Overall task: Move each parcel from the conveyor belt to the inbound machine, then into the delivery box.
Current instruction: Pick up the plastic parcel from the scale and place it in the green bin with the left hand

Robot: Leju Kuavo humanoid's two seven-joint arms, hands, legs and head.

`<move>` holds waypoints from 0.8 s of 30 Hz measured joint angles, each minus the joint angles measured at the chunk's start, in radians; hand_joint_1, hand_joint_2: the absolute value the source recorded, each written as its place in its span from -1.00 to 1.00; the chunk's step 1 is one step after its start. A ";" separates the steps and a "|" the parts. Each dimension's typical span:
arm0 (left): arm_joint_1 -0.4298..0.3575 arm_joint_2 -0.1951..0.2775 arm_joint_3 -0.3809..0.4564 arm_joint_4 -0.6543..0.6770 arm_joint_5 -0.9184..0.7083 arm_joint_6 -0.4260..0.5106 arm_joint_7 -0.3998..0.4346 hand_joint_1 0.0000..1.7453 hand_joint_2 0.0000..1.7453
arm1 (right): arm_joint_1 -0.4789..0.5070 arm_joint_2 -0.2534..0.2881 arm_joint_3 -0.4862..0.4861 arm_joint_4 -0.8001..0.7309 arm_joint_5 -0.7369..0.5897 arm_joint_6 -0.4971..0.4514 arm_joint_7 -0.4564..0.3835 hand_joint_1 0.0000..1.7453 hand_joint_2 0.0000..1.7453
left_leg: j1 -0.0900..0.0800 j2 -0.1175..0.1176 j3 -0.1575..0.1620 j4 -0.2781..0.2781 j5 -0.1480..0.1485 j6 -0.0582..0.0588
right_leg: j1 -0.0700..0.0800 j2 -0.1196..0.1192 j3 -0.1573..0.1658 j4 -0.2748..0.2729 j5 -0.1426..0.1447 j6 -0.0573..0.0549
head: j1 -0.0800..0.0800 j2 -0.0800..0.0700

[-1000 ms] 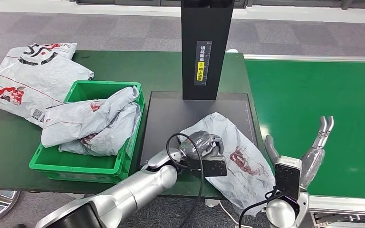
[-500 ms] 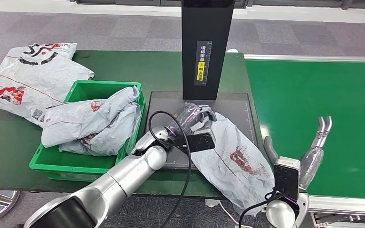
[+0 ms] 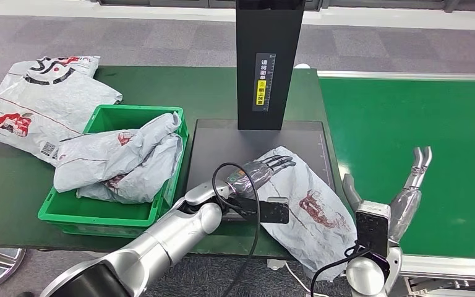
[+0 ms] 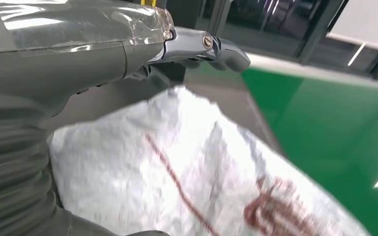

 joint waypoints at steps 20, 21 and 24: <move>0.115 -0.061 -0.060 0.154 -0.080 0.073 0.054 0.51 1.00 | 0.017 0.000 0.000 -0.006 -0.005 -0.015 -0.008 -1.00 1.00 | 0.000 0.000 0.000 0.000 0.000 0.000 | 0.000 0.000 0.000 0.000 0.000 0.000 | 0.000 0.000; 0.120 -0.062 -0.063 0.157 -0.074 0.084 0.053 1.00 1.00 | 0.019 0.000 0.000 -0.006 -0.008 -0.016 -0.008 -1.00 1.00 | 0.000 0.000 0.000 0.000 0.000 0.000 | 0.000 0.000 0.000 0.000 0.000 0.000 | 0.000 0.000; 0.127 -0.063 -0.067 0.165 -0.054 0.111 0.043 1.00 1.00 | 0.025 0.000 0.000 -0.006 -0.018 -0.017 -0.011 -1.00 1.00 | 0.000 0.000 0.000 0.000 0.000 0.000 | 0.000 0.000 0.000 0.000 0.000 0.000 | 0.000 0.000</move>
